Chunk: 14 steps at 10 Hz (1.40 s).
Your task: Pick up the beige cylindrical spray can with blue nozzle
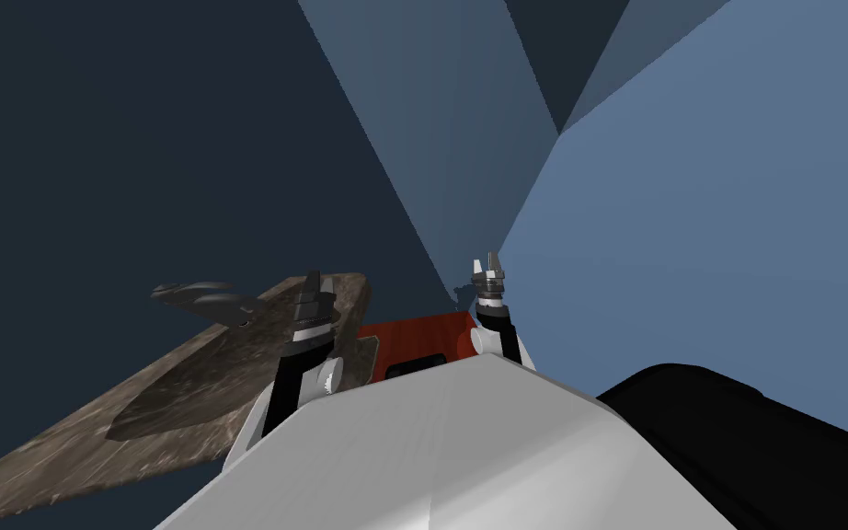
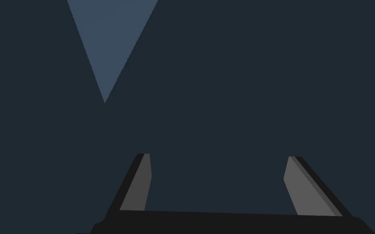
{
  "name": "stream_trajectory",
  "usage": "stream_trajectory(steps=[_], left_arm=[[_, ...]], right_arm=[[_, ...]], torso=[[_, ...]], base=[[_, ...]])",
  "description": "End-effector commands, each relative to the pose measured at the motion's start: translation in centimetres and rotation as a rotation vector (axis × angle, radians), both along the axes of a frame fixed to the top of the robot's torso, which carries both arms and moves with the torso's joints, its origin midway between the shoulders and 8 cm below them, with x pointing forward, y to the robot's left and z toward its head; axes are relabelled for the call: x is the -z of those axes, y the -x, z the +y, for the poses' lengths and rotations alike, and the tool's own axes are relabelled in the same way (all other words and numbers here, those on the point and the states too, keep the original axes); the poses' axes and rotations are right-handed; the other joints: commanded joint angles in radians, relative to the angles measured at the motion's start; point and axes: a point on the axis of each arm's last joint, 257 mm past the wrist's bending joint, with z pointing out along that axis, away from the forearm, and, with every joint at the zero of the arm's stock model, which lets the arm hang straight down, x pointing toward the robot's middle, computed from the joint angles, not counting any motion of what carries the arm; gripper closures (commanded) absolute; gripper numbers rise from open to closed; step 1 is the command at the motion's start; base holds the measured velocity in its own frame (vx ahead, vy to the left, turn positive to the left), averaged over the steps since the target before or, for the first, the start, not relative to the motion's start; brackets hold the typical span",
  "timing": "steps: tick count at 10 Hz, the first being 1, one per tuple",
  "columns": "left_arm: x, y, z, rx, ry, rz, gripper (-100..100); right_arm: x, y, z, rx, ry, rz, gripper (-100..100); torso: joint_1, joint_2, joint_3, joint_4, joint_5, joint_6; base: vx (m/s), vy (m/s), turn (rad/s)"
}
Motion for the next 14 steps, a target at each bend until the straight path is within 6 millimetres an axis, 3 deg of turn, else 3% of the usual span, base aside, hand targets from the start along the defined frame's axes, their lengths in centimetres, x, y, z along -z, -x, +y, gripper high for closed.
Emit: stream_trajectory(steps=[1, 7, 14], left_arm=[[1.3, -0.2, 0.0, -0.002, -0.051, 0.04, -100], [8.4, -0.7, 1.7, -0.046, -0.266, 0.246, -100], [18.1, 1.0, 6.3, -0.113, -0.563, 0.516, -100]], right_arm=[[0.0, 0.0, 0.0, 0.0, 0.0, 0.0, 0], [0.0, 0.0, 0.0, 0.0, 0.0, 0.0, 0], [0.0, 0.0, 0.0, 0.0, 0.0, 0.0, 0]], torso=[[0.0, 0.0, 0.0, 0.0, 0.0, 0.0], [-0.005, 0.007, 0.004, 0.001, -0.001, 0.0], [-0.003, 0.005, 0.003, 0.001, -0.001, 0.0]], base=[[-0.027, -0.023, 0.025], [-0.088, -0.062, 0.037], [-0.094, -0.061, 0.036]])
